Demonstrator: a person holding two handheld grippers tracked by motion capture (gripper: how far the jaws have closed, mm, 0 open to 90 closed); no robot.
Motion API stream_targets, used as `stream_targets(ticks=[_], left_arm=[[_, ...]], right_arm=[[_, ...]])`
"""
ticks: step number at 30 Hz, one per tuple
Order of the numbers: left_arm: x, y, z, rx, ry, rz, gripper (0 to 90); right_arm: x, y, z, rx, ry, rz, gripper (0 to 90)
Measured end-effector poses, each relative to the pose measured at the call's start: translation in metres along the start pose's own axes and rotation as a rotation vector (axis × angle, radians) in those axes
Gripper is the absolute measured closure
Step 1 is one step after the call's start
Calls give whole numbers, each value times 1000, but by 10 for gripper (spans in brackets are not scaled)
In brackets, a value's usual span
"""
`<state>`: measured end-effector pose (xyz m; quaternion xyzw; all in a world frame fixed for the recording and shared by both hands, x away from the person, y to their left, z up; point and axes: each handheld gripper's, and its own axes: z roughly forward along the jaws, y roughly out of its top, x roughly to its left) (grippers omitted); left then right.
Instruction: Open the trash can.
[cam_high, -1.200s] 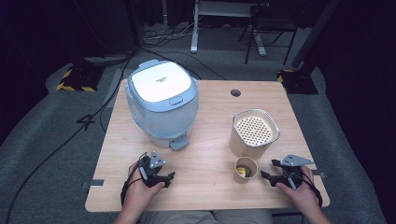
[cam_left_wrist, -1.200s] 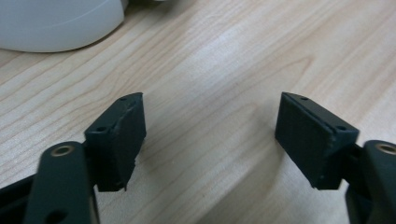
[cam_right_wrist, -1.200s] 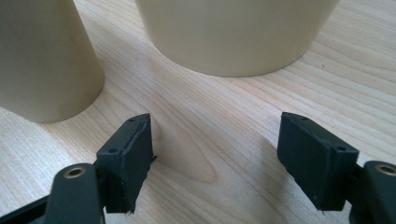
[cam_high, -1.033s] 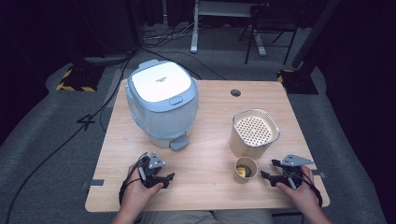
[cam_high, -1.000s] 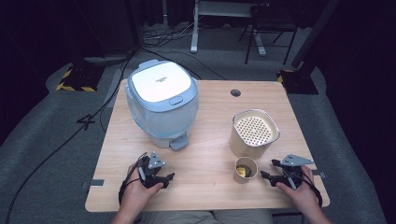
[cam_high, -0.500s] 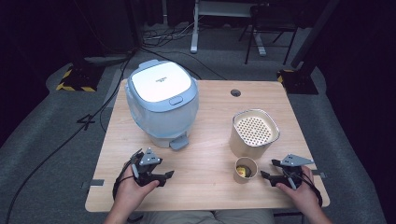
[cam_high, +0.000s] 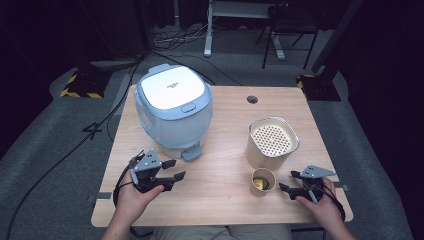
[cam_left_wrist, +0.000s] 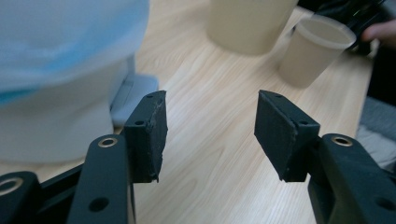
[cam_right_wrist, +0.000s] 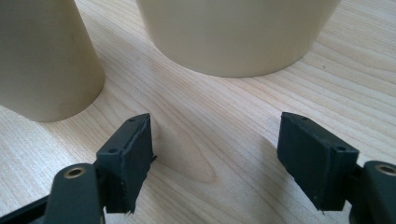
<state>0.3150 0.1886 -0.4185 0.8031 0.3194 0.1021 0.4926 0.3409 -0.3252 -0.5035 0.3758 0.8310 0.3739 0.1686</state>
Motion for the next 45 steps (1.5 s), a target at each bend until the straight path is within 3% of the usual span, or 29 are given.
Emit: stream_targets(ticks=[1, 8, 22, 31, 35, 43, 45], left_arm=[[0, 3, -2, -46, -25, 11, 463], [-1, 15, -9, -108, -88, 54, 506], [9, 49, -27, -114, -101, 72, 540], [20, 86, -38, -137, -123, 106, 570], [20, 95, -39, -147, -122, 118, 592], [27, 114, -37, -195, -146, 110, 609], [32, 122, -35, -227, -150, 92, 593]], right_arm=[[0, 0, 0, 0, -1, -1, 272], [0, 0, 0, -1, -1, -1, 272], [0, 0, 0, -1, -1, 1, 273], [0, 0, 0, -2, -4, -4, 277], [1, 0, 0, -2, -5, -4, 278], [1, 0, 0, -3, -2, -4, 284], [1, 0, 0, -3, 0, -4, 285]])
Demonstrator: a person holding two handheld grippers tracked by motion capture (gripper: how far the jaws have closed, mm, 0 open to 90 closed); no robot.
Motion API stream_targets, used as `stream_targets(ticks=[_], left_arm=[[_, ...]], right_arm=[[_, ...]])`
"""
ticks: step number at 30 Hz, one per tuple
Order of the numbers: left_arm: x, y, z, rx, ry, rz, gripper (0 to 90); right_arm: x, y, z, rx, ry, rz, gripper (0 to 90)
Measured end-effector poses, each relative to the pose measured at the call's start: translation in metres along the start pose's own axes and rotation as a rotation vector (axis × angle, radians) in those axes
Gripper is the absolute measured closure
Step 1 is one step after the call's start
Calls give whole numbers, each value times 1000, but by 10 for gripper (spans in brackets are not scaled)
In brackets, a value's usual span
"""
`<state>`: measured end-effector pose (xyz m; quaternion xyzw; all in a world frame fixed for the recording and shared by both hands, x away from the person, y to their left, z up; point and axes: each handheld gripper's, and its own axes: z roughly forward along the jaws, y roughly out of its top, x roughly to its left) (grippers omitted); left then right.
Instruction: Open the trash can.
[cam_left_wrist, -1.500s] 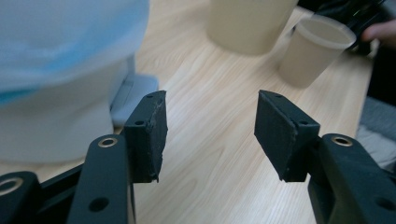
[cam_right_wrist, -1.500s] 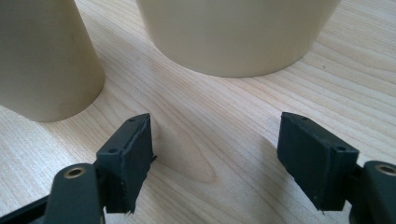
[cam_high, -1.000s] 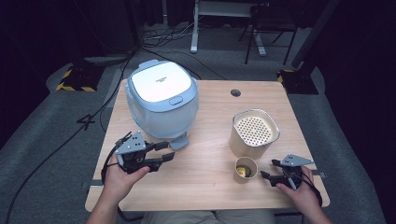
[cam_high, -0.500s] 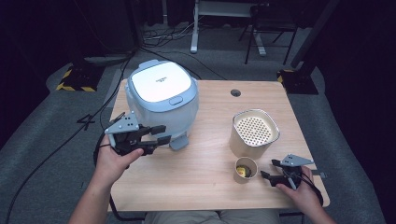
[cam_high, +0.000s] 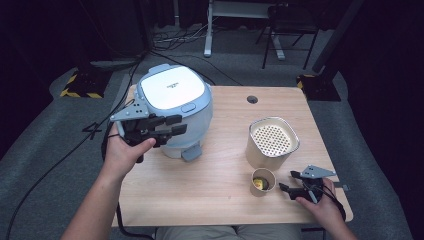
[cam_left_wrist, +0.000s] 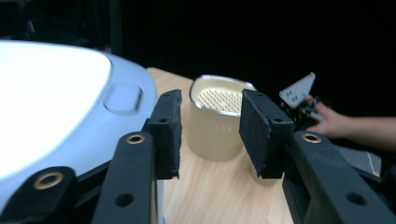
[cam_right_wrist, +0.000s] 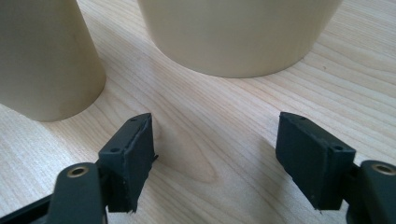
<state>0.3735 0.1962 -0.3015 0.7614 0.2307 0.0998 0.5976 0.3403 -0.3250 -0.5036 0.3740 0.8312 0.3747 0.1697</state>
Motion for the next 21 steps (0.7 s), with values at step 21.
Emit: stream_targets(ticks=[21], left_arm=[[29, 22, 27, 58, 103, -16, 863]], right_arm=[[0, 0, 0, -1, 2, 0, 285]])
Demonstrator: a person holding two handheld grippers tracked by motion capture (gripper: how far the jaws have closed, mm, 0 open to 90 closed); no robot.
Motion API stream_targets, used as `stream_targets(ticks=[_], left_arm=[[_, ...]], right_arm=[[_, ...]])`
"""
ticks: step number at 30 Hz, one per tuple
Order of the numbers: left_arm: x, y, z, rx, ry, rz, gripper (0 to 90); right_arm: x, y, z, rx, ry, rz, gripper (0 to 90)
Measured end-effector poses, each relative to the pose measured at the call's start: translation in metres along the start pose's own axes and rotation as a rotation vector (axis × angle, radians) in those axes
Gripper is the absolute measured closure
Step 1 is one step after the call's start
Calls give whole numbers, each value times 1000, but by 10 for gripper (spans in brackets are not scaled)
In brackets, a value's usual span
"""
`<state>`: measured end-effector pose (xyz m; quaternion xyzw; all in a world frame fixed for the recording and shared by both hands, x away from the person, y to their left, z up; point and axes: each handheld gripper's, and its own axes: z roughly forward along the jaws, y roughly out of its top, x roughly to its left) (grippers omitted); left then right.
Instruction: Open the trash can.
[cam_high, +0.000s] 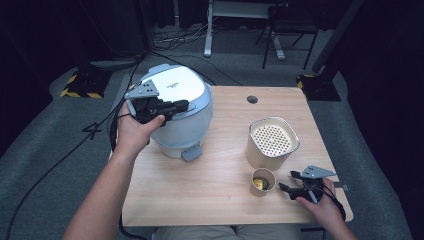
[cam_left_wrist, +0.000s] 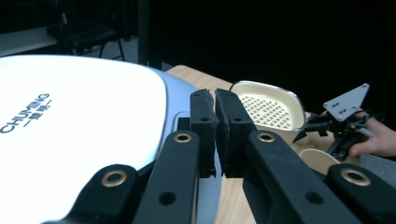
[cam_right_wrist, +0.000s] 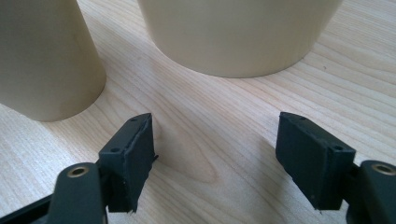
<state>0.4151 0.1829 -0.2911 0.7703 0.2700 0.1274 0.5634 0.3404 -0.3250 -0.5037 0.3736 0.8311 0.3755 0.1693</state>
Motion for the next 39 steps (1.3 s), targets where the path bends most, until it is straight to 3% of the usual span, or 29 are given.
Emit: stream_targets(ticks=[9, 16, 17, 22, 27, 31, 32, 34, 37, 38, 39], left_arm=[[-2, 3, 13, 62, 59, 39, 860], [-5, 6, 15, 83, 99, 38, 868], [-8, 9, 14, 109, 124, 56, 869], [-14, 11, 16, 139, 156, 111, 869], [-17, 13, 17, 167, 176, 109, 872], [-17, 11, 19, 157, 137, 88, 877], [-16, 9, 19, 134, 108, 61, 847], [-16, 9, 17, 122, 89, 47, 771], [-19, 8, 15, 117, 83, 52, 651], [-21, 8, 15, 109, 71, 64, 651], [-27, 6, 13, 81, 34, 71, 600]], right_arm=[[0, 0, 0, 0, 0, -1, 285], [0, 0, 0, 0, 0, 0, 285], [0, 0, 0, 1, -1, 0, 285], [0, 0, 0, 0, 1, 1, 285], [0, 0, 0, 1, -1, 0, 285], [0, 0, 0, 0, 0, 0, 286], [0, 0, 0, 1, 0, 0, 286], [0, 0, 0, 1, 0, 0, 286], [0, 0, 0, 1, 0, 0, 286], [0, 0, 0, 1, 0, 0, 286], [0, 0, 0, 1, 0, -1, 285]])
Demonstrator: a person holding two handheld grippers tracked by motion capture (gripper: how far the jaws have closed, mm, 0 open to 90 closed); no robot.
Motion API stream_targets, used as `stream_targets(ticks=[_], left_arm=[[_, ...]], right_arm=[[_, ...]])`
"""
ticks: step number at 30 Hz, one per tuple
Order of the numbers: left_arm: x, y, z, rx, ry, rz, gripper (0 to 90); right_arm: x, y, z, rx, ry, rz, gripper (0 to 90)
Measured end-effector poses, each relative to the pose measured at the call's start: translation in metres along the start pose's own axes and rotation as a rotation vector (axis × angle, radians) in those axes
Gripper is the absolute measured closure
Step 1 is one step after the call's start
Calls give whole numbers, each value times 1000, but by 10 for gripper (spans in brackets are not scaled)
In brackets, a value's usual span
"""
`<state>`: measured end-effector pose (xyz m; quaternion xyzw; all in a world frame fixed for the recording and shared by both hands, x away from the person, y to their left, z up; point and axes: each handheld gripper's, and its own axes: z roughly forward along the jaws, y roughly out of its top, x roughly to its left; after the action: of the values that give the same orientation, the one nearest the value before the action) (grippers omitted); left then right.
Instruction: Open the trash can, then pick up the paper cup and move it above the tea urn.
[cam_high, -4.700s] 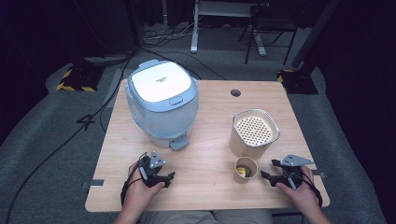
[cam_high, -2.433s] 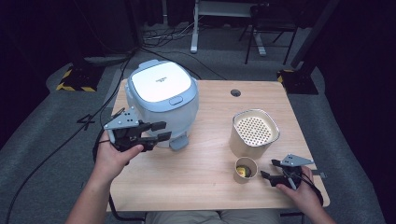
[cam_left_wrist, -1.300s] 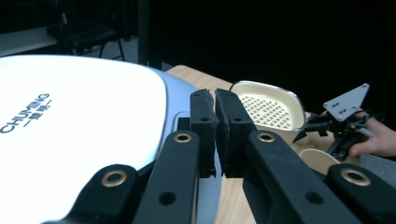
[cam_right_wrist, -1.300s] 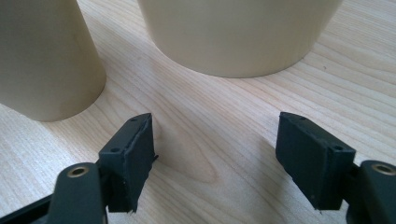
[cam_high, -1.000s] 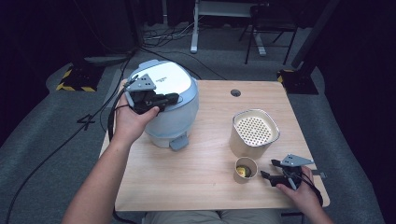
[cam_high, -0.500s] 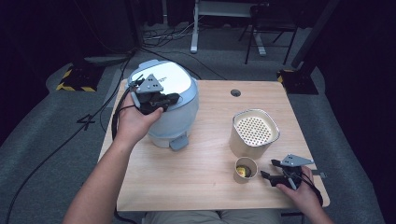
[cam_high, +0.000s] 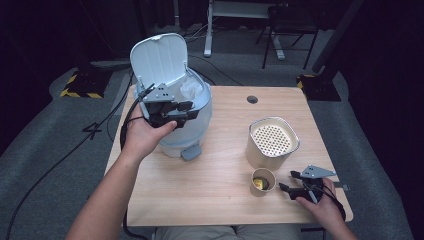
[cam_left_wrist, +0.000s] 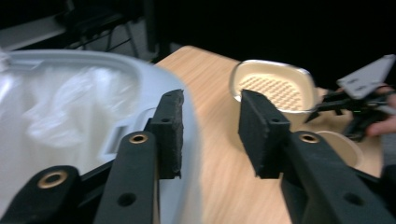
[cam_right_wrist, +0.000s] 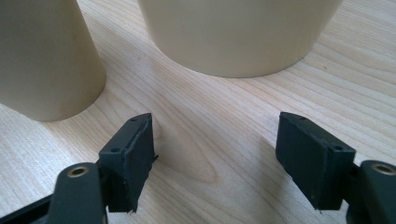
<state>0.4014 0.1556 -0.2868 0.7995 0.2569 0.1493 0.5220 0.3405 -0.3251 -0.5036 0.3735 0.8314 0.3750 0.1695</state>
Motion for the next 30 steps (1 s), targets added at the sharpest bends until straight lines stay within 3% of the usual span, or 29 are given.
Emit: stream_targets(ticks=[9, 19, 24, 28, 29, 30], left_arm=[[-28, -9, -13, -86, -85, 35, 445], [-44, -34, -20, -96, -131, 60, 408], [-51, -58, -16, -48, -154, 68, 397], [-53, -78, -10, -28, -157, 32, 389], [-53, -89, -5, -11, -152, 17, 389], [-53, -89, -5, -11, -152, 17, 389]], right_arm=[[0, 0, 0, 0, 0, 2, 285], [0, 0, 0, 0, 0, 0, 285], [0, 0, -1, 2, 4, -4, 285], [1, -1, -1, 2, 6, -4, 284], [1, -1, -1, 1, 8, -4, 284], [1, -1, -1, 1, 8, -4, 284]])
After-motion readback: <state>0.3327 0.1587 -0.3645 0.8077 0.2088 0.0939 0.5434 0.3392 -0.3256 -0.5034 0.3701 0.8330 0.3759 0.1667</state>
